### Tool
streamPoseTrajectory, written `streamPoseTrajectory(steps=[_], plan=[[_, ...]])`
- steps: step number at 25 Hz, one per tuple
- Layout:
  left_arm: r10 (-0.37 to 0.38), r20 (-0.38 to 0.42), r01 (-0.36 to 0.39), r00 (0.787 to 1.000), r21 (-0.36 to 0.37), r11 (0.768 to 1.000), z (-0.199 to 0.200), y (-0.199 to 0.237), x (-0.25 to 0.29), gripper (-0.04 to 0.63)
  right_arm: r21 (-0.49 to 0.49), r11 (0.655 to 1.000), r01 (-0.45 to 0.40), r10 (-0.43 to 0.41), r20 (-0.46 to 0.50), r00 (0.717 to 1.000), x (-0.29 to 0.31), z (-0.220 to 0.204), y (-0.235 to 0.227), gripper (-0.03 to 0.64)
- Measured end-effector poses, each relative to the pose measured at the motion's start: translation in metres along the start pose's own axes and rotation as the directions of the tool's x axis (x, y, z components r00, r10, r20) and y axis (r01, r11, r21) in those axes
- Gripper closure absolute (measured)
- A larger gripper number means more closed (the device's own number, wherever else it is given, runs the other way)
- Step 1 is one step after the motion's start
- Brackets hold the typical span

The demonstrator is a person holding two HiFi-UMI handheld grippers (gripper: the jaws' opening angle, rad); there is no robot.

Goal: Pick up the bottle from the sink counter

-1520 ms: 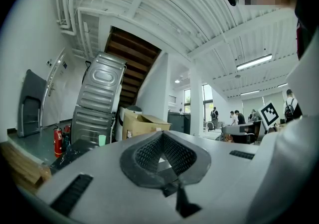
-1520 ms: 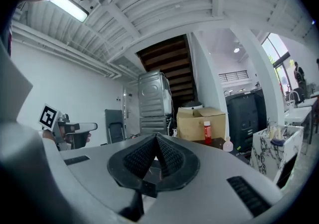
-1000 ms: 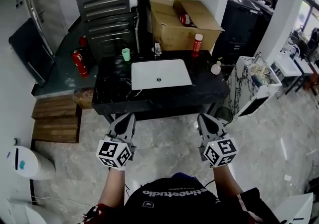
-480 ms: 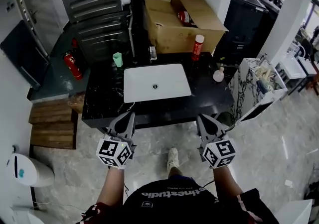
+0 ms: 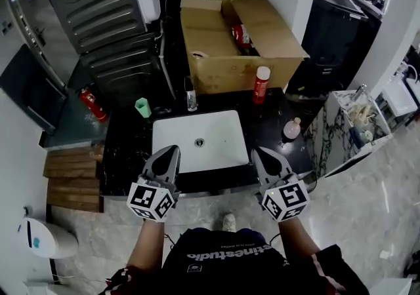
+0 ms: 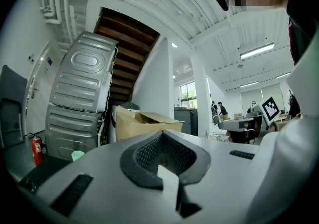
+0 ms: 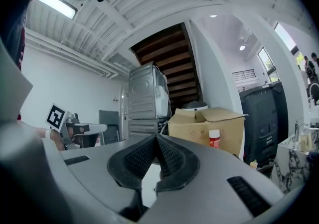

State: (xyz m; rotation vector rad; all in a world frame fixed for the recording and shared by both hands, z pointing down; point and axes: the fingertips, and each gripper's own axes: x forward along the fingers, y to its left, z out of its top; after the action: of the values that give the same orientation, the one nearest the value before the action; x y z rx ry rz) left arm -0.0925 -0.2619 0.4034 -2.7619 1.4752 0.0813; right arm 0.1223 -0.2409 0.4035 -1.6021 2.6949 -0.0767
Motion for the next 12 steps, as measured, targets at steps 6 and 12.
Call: streamPoseTrajectory(steps=[6,12], plan=[[-0.004,0.002,0.004,1.000,0.005,1.000,0.001,0.010,0.045,0.583,0.026,1.000,-0.013,0.013,-0.005,1.000,0.037,-0.002,-0.027,0.580],[-0.015,-0.010,0.015,1.000,-0.009,1.000,-0.001,0.029,0.065,0.583,0.035,0.999,-0.011,0.011,-0.018,1.000,0.066,-0.002,-0.029,0.580]])
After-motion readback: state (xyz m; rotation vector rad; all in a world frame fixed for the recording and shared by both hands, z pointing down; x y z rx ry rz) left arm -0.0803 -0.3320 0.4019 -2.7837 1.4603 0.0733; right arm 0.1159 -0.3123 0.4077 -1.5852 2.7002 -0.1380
